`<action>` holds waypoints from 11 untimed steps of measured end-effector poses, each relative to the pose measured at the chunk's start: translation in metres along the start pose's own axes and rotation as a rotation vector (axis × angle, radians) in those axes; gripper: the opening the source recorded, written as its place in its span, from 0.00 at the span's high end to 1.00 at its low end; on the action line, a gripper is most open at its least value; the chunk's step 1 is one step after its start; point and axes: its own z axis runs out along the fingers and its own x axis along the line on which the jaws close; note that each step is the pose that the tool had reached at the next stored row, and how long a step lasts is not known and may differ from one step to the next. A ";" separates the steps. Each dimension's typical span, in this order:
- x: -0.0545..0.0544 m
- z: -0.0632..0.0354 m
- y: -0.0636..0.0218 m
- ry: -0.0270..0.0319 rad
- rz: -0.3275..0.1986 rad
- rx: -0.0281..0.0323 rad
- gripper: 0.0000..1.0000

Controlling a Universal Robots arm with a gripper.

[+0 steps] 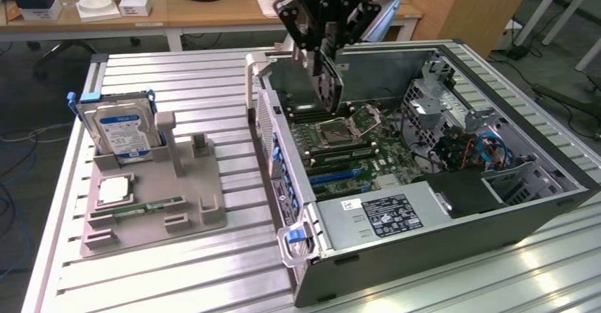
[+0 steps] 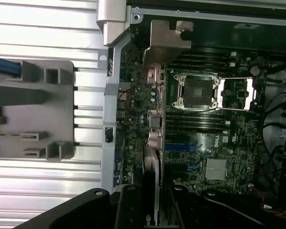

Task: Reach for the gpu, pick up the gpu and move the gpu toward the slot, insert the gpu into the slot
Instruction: 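Pick up the gpu and move the gpu toward the slot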

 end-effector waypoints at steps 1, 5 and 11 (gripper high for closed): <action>-0.005 0.0006 -0.0002 0.0000 0.000 0.0001 0.74; -0.023 0.0026 -0.0007 0.0000 0.000 0.0000 0.74; -0.049 0.0049 -0.0016 0.0000 0.000 0.0000 0.74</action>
